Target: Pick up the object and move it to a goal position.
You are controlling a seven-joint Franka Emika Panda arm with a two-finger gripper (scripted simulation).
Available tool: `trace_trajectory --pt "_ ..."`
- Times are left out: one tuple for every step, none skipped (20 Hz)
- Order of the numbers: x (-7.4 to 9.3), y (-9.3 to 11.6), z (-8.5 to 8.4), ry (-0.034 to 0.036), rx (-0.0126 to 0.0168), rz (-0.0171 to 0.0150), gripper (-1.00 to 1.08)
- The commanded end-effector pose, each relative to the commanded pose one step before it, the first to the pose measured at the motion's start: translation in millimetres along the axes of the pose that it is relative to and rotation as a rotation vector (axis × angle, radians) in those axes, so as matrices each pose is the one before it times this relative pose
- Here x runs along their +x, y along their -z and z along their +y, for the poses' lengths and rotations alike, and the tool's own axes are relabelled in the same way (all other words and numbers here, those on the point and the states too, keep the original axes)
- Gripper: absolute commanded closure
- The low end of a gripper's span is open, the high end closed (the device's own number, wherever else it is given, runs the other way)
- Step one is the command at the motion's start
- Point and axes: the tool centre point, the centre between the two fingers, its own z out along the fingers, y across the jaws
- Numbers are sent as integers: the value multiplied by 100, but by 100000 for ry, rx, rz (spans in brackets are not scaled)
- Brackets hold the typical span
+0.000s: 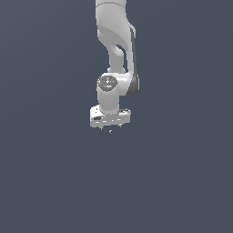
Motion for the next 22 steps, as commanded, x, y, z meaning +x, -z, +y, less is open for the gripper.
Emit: trace_trajectory --pt "-330 -666 85 1526 -133 433 -92" --pt "-96 -176 19 375 -28 79 -92" --pt "-76 -137 17 286 -21 60 -92" --pt "-54 -97 10 208 -15 44 -92" --pt "-33 -58 5 126 -9 27 -92" --pt "-16 -25 25 0 0 0 -92" --pt "37 86 -33 -243 36 -143 -92" --pt "-1 -31 1 0 0 0 -92" --pt "-4 -92 2 0 0 0 -92" --pt "-7 -153 4 0 0 0 -92" --pt "-9 -213 5 0 0 0 -92" --pt "-13 -273 7 0 0 0 -92" --pt "-9 -315 -25 61 -7 31 -92" --pt "-19 -391 10 0 0 0 -92" --pt "-17 -435 -13 43 -5 22 -92" --pt "-24 -503 12 0 0 0 -92" --pt "-17 -522 -19 61 -7 31 -92" --pt "-17 -488 14 0 0 0 -92" --pt "-4 -411 -10 43 -5 22 -92" --pt "-1 -360 13 0 0 0 -92" --pt "14 -280 -21 61 -9 32 -92" --pt "12 -238 12 0 0 0 -92"
